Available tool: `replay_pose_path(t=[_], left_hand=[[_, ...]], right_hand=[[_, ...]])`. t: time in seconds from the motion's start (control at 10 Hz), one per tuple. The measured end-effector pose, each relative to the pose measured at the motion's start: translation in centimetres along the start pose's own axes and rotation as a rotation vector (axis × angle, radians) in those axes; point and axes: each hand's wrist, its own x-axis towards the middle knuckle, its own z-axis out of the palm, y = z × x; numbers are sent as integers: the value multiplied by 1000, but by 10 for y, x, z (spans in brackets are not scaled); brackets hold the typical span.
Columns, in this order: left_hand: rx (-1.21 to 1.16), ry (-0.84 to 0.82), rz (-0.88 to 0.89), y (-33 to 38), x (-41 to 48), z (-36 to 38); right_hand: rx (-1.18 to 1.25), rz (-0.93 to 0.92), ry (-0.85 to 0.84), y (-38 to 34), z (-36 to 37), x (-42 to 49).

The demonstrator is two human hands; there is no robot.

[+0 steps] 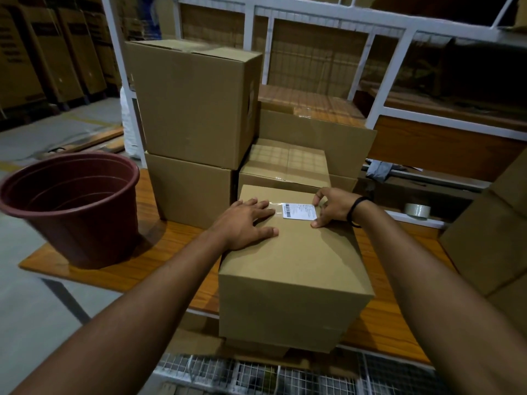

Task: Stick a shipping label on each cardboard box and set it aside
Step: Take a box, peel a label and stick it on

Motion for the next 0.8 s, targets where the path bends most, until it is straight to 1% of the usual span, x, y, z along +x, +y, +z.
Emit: replay_pose_path(t=[0.1, 0.3, 0.4, 0.8], left_hand=[[8, 1, 2, -1, 1, 0], [3, 0, 10, 0, 0, 0], [3, 23, 6, -1, 0, 1], [10, -3, 13, 0, -3, 1]], right_hand=[[-4, 4, 35, -2, 1, -3], [44, 12, 52, 1, 2, -6], [25, 14, 71, 0, 2, -8], [-66, 3, 58, -11, 2, -15]])
